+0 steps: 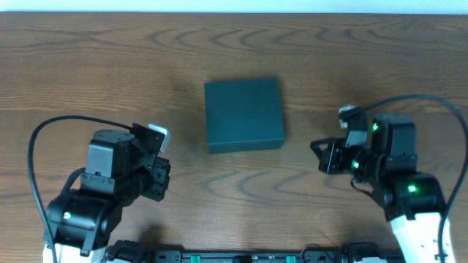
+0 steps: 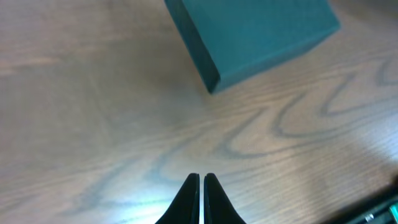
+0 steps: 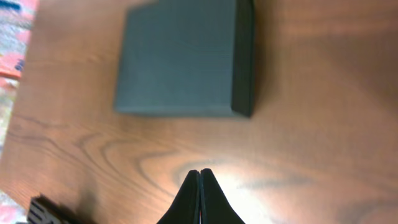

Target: Pack container

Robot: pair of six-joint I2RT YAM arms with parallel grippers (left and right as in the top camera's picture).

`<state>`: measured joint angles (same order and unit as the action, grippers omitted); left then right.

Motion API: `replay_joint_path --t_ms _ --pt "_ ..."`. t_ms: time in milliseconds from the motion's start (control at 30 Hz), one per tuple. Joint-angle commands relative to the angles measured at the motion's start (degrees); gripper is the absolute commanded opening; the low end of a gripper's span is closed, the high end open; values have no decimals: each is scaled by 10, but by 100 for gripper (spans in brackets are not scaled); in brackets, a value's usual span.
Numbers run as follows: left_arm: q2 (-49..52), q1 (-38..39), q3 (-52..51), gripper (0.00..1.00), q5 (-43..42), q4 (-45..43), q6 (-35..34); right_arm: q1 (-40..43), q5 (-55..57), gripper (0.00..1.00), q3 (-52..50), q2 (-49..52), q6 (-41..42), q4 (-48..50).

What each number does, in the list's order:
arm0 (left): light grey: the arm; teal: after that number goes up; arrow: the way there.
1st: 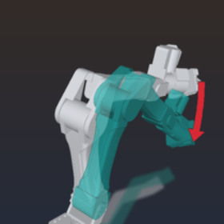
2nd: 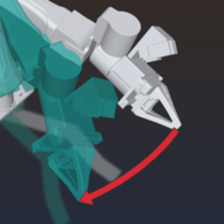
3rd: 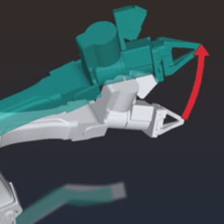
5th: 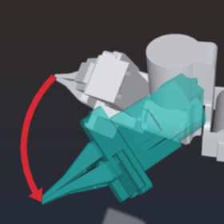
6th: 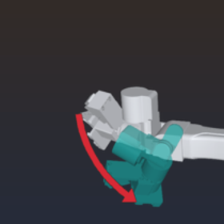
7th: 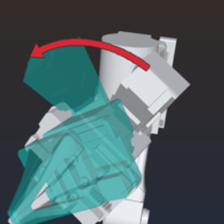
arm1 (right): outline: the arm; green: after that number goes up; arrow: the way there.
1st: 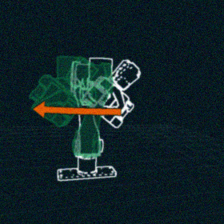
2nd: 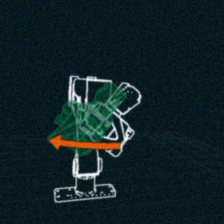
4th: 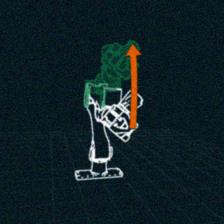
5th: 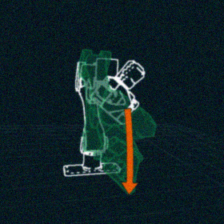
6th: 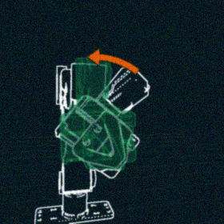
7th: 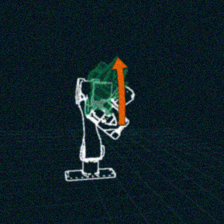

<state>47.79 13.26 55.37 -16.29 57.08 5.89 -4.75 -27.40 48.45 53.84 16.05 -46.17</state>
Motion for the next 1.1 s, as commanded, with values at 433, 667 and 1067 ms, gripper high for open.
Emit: replay_joint_path --t_ms 433,667,1067 --pt "-2 -2 -26 96 -12 -31 -87 -6 2 99 -37 -20 -3 -5" --pt "-2 -2 -26 95 -12 -31 -87 -6 2 99 -37 -20 -3 -5" --pt "-86 -23 -57 95 111 -71 -59 -6 2 99 -37 -20 -3 -5"
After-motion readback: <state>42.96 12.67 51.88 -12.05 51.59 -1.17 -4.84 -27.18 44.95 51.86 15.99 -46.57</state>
